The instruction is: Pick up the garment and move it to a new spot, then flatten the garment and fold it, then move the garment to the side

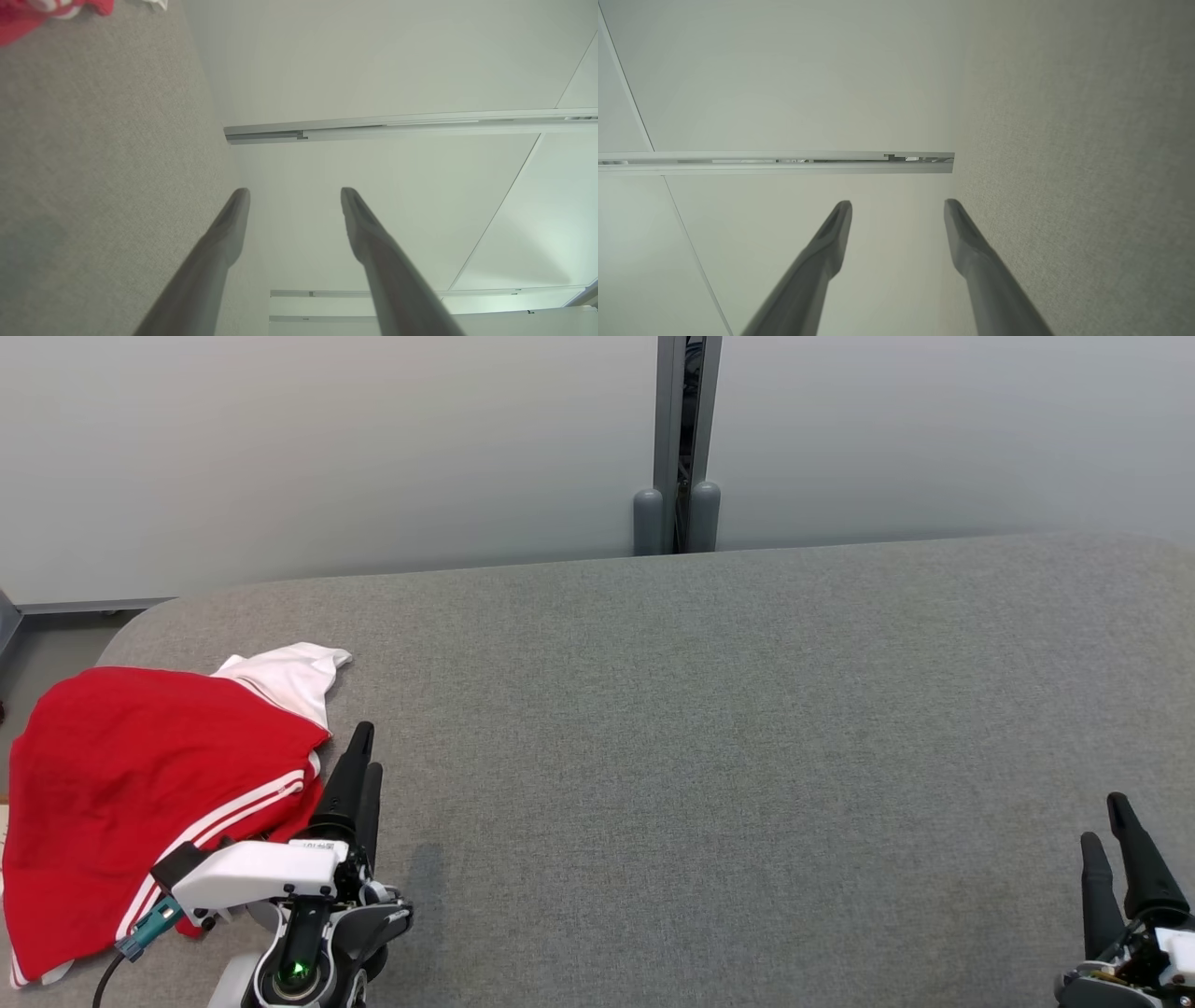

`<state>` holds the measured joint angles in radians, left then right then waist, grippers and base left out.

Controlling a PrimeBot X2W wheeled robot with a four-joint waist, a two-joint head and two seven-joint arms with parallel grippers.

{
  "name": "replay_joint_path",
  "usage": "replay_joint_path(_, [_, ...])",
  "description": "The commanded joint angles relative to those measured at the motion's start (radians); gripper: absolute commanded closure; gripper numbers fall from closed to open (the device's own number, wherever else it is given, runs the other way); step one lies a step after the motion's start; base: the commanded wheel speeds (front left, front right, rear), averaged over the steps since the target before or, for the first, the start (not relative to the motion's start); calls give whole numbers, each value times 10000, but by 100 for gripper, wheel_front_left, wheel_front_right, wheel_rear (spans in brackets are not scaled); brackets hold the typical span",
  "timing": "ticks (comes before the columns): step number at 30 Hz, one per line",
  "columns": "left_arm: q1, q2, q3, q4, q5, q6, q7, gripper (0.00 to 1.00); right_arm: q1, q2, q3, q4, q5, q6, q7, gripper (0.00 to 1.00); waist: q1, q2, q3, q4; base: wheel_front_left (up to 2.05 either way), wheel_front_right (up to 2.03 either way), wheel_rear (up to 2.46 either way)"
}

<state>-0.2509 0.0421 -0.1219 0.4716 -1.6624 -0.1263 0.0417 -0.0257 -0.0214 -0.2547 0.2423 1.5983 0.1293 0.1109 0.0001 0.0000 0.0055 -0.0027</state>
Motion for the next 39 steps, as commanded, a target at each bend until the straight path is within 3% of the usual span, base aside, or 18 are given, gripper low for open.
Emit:
replay_joint_path(1, [-150, 29, -32, -313, 122, -32, -85, 0, -198, -143, 154, -197, -140, 12, -137, 0, 0, 0, -4, -1, 0, 0, 0])
replay_joint_path(8, [155, 54, 65, -733, 1251, -35, -383, 0, -297, -237, 687, -195, -1132, 13, -517, 0, 0, 0, -27, -8, 0, 0, 0])
replay_joint_path(15, [480, 44, 211, -1240, 3231, -14, -655, 0, -370, -222, 1223, -318, -2889, 14, -847, 0, 0, 0, -44, 3, 0, 0, 0])
replay_joint_path(32, [1308, 56, -46, -2581, 6548, 947, -1234, 0, -416, -228, 2526, -817, -6326, 16, -1552, 0, 0, 0, -68, 170, 0, 0, 0])
replay_joint_path(39, [1591, 62, -114, -3097, 7724, 1267, -1447, 0, -262, -226, 2502, -956, -7421, 16, -1803, 0, 0, 0, -88, 179, 0, 0, 0])
